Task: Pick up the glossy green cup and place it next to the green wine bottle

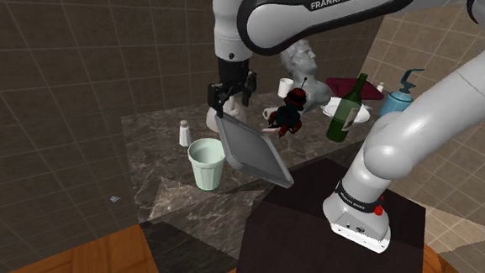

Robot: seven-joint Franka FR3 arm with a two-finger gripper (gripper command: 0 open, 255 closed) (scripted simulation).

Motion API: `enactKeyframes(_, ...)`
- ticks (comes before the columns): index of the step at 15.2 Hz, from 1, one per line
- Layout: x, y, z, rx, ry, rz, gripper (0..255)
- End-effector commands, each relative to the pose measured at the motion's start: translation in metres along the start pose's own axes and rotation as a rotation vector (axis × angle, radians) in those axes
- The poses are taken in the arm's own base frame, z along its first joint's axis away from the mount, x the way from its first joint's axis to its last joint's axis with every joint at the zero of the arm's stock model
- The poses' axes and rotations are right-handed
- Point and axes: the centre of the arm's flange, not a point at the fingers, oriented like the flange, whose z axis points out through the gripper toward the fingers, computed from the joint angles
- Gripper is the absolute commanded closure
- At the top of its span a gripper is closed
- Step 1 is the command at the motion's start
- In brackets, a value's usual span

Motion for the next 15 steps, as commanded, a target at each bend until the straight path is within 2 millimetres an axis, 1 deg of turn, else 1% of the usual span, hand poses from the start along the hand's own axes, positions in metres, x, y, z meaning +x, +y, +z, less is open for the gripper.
enactKeyframes(1, -0.001, -0.024, 0.017, -0.012, -0.007, 0.014, 0)
enactKeyframes(12, 0.023, -0.151, 0.102, -0.079, -0.046, 0.082, 0)
enactKeyframes(13, 0.025, -0.157, 0.106, -0.083, -0.049, 0.086, 0)
enactKeyframes(15, 0.024, -0.156, 0.117, -0.083, -0.049, 0.086, 0)
